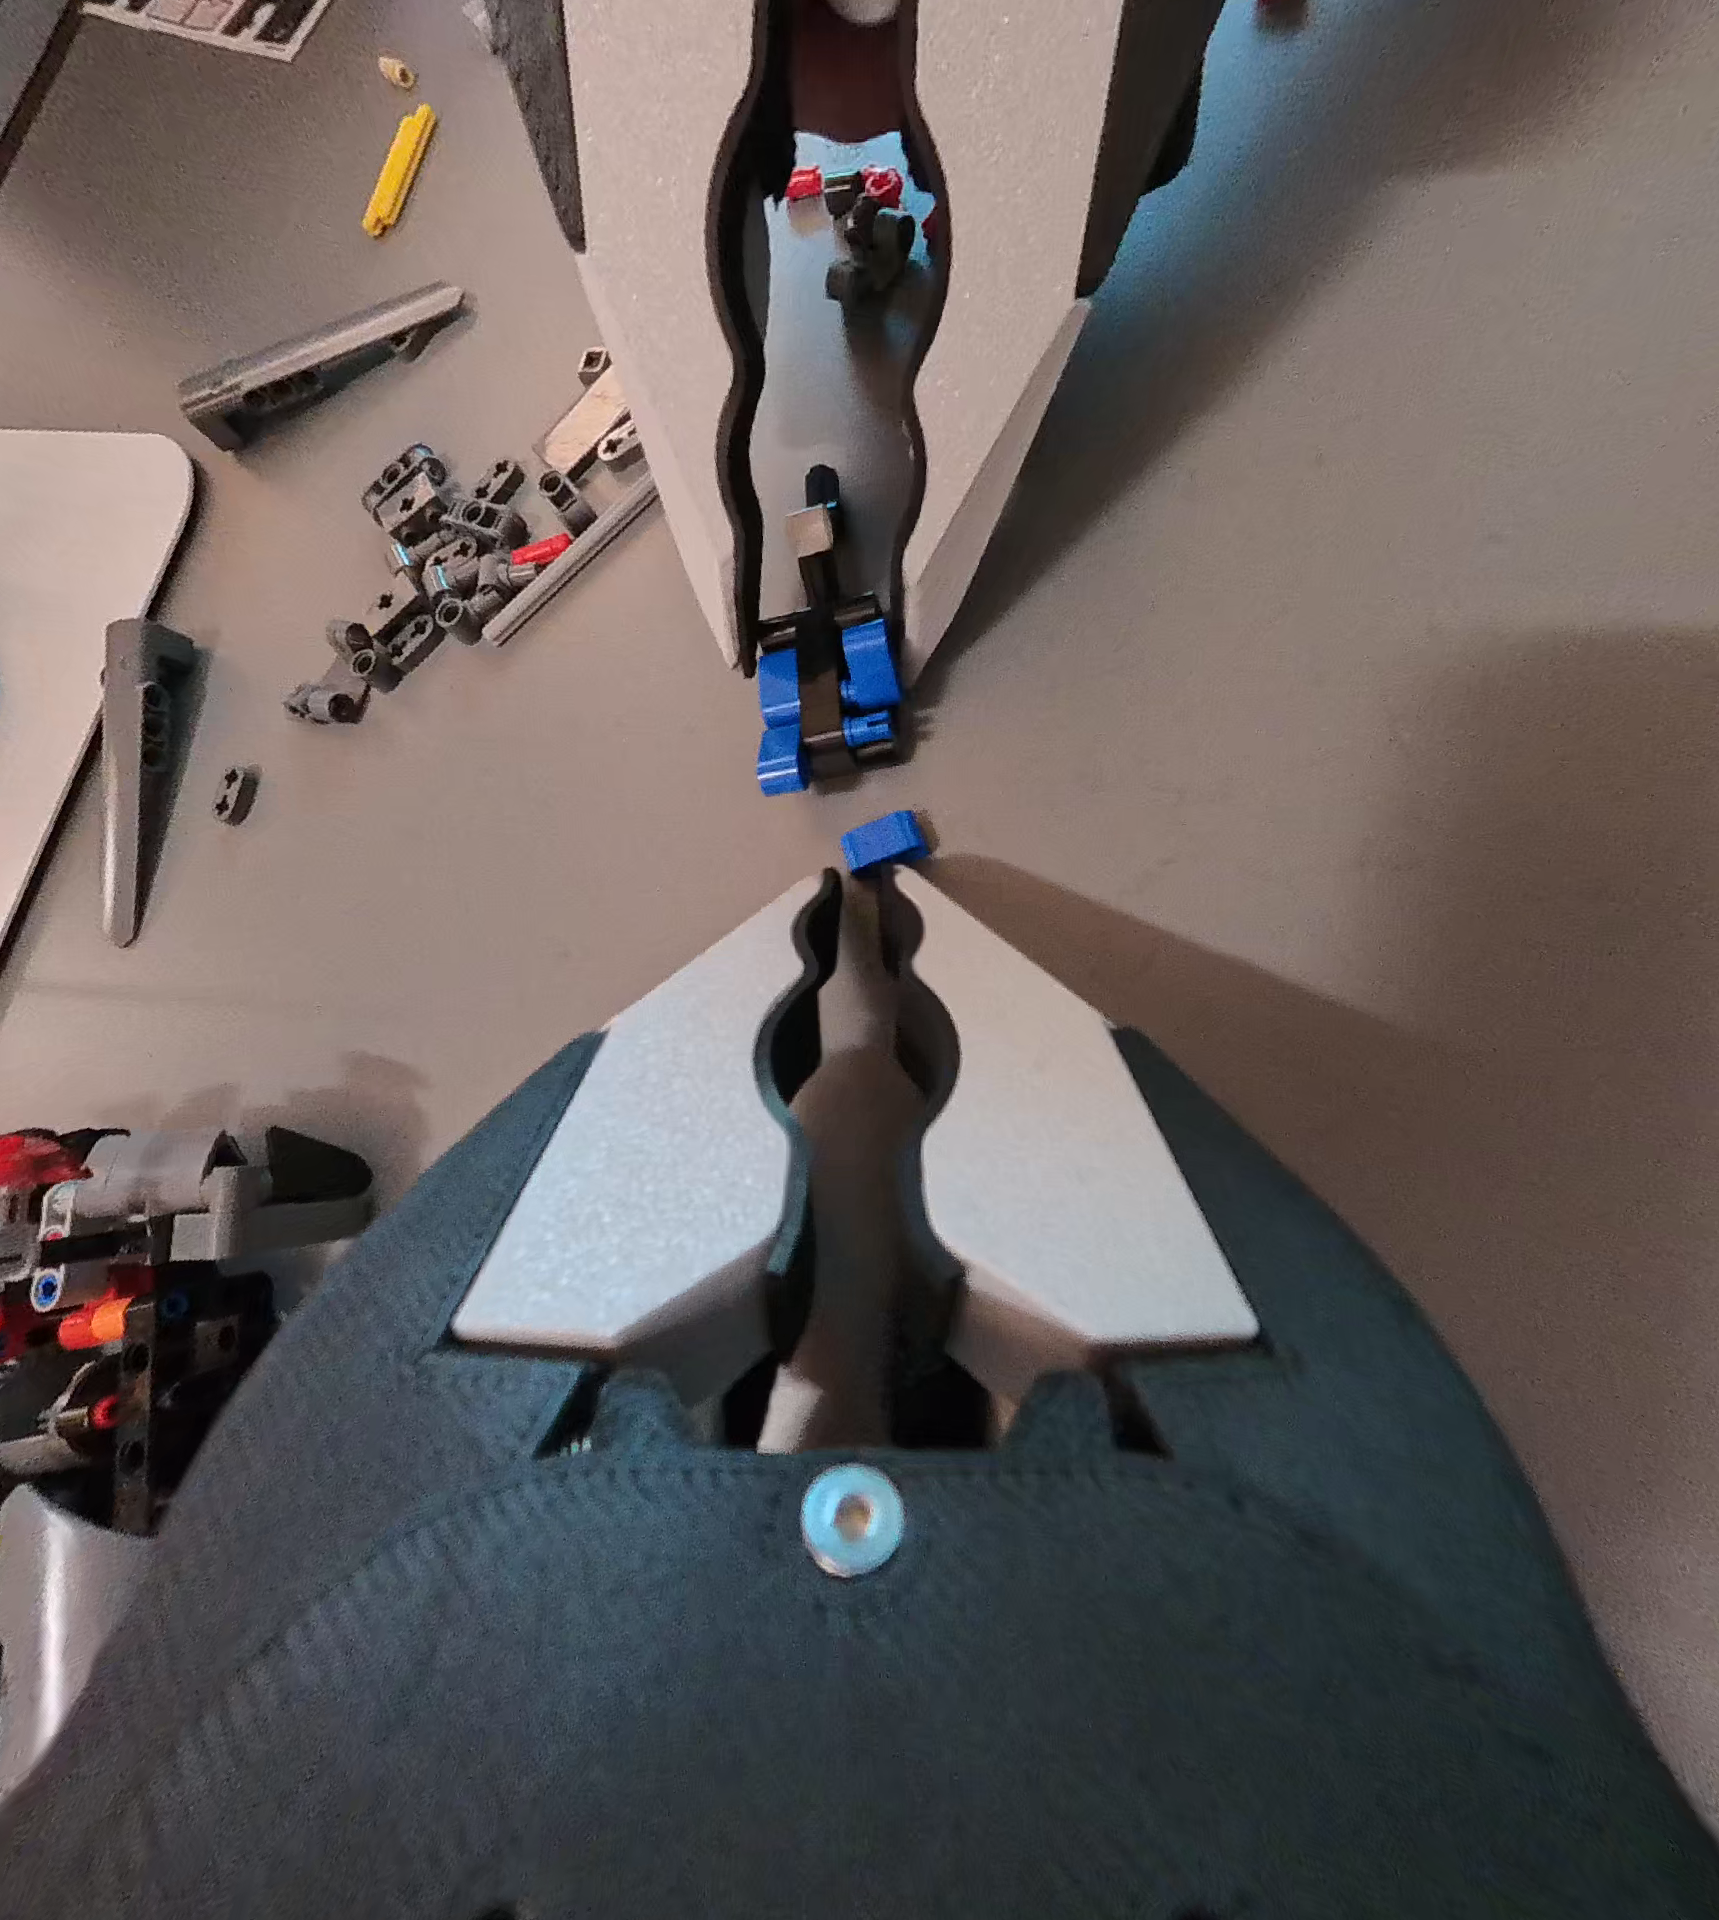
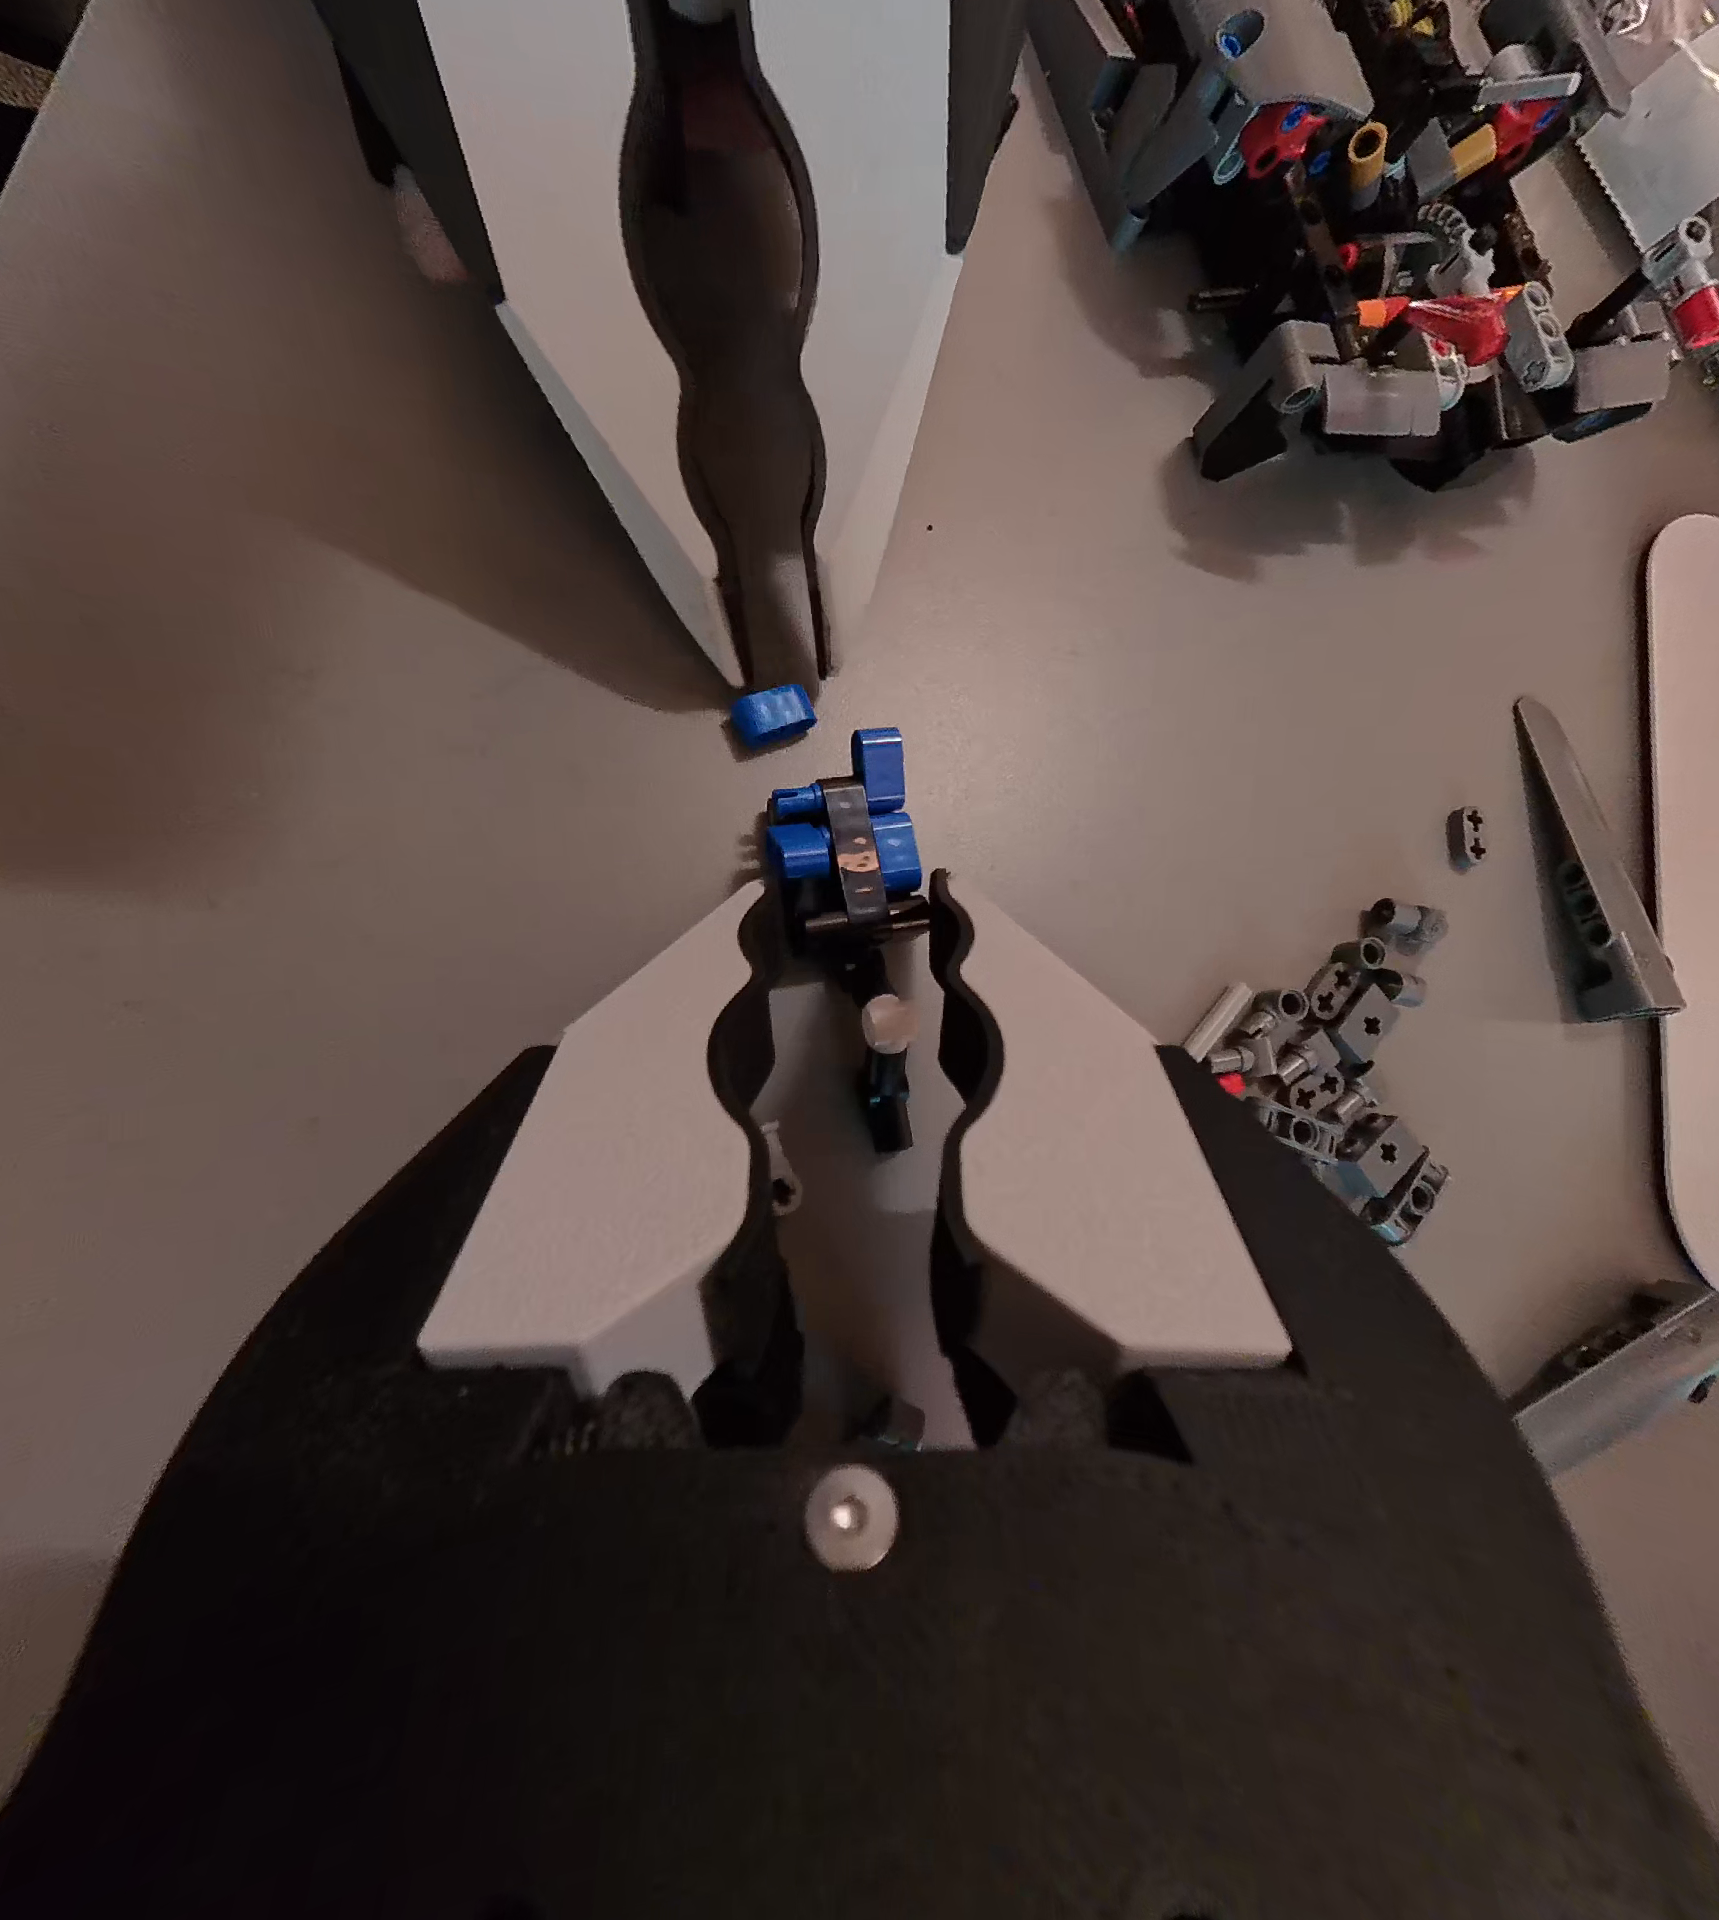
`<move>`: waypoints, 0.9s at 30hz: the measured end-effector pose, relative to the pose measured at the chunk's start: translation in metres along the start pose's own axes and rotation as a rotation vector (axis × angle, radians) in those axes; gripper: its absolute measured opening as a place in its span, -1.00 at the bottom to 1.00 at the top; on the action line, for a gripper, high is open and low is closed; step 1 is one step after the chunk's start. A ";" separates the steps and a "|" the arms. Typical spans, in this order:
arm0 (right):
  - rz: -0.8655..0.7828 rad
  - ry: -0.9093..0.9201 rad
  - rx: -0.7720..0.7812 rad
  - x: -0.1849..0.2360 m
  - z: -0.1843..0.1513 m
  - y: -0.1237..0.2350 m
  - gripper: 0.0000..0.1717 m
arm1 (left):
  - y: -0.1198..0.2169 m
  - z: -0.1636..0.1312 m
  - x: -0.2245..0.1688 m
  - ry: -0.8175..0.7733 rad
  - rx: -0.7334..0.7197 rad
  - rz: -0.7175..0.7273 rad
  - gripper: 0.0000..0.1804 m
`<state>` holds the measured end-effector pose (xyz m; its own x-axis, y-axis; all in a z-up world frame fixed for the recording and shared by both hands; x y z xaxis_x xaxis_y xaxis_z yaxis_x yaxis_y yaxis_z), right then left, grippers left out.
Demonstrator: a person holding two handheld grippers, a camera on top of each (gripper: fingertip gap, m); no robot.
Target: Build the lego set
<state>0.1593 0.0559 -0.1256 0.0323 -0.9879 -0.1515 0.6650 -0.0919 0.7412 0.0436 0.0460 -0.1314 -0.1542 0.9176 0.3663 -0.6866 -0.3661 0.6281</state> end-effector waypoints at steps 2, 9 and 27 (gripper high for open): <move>0.000 0.000 -0.001 0.000 0.000 0.000 -0.70 | 0.001 0.001 0.000 -0.017 -0.008 -0.011 -0.88; 0.001 -0.004 -0.005 0.000 0.000 -0.001 -0.71 | -0.002 0.003 0.004 -0.133 -0.035 -0.038 -0.75; -0.018 -0.028 -0.004 -0.003 -0.001 0.000 -0.71 | -0.007 0.006 0.000 -0.063 -0.014 -0.045 -0.90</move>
<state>0.1595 0.0593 -0.1259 -0.0007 -0.9892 -0.1467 0.6682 -0.1096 0.7358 0.0527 0.0474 -0.1315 -0.0781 0.9216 0.3803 -0.7016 -0.3218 0.6357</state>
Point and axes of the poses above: each gripper's, where its closed fingertips meet, y back along the fingers, z out of its top, x = y × z across the jaws, the point moved 6 cm from there along y, back along the fingers, and after that the axes turned 8 degrees about z, right-handed, at the moved point
